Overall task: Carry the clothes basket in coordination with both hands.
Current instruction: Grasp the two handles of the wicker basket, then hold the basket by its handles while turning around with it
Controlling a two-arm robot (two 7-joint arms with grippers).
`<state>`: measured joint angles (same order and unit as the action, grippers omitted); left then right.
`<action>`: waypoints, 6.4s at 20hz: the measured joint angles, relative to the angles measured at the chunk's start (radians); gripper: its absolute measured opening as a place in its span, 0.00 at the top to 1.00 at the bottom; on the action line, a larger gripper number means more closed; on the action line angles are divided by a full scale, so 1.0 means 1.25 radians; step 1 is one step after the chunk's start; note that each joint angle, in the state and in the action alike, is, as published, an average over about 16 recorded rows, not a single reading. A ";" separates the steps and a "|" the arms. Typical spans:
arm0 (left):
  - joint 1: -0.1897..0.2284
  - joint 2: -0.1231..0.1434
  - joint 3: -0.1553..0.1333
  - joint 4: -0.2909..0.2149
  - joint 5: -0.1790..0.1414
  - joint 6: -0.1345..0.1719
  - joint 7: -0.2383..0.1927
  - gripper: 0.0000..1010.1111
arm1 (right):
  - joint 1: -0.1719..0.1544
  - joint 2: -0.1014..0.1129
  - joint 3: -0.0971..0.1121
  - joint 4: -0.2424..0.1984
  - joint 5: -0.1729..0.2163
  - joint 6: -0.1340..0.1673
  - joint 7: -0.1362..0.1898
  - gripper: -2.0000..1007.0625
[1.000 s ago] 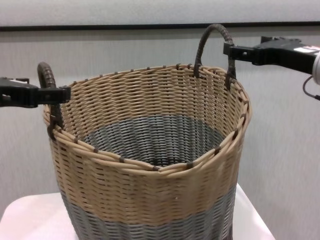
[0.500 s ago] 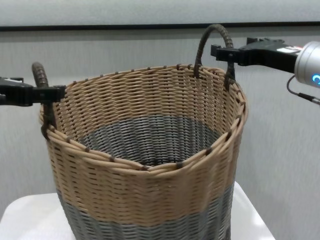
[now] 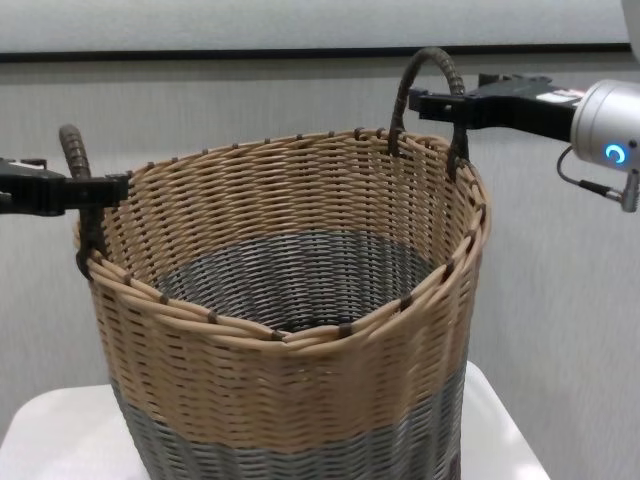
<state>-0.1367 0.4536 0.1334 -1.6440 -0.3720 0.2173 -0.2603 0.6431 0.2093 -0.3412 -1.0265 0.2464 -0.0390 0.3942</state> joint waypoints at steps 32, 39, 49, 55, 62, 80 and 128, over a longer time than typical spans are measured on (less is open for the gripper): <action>-0.005 -0.004 -0.001 0.011 -0.001 -0.005 -0.006 0.01 | 0.006 -0.006 0.000 0.013 -0.002 -0.007 0.006 0.01; -0.005 -0.004 0.000 0.010 -0.001 -0.004 -0.006 0.01 | 0.006 -0.005 -0.001 0.012 -0.002 -0.006 0.006 0.01; -0.005 -0.004 0.000 0.010 -0.001 -0.004 -0.005 0.03 | 0.006 -0.005 -0.001 0.012 -0.002 -0.005 0.006 0.06; -0.005 -0.004 0.000 0.010 -0.001 -0.004 -0.005 0.12 | 0.006 -0.005 -0.001 0.012 -0.002 -0.005 0.006 0.19; -0.005 -0.004 0.000 0.010 -0.001 -0.004 -0.005 0.33 | 0.006 -0.005 -0.001 0.012 -0.002 -0.005 0.006 0.42; -0.004 -0.004 0.000 0.010 -0.001 -0.004 -0.005 0.82 | 0.006 -0.005 -0.001 0.012 -0.002 -0.005 0.006 0.90; 0.042 0.028 -0.042 -0.168 0.157 0.014 0.042 0.84 | -0.032 0.041 -0.004 -0.161 -0.015 -0.024 0.024 0.92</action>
<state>-0.0841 0.4890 0.0806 -1.8538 -0.1757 0.2349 -0.2076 0.6031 0.2604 -0.3456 -1.2278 0.2272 -0.0694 0.4247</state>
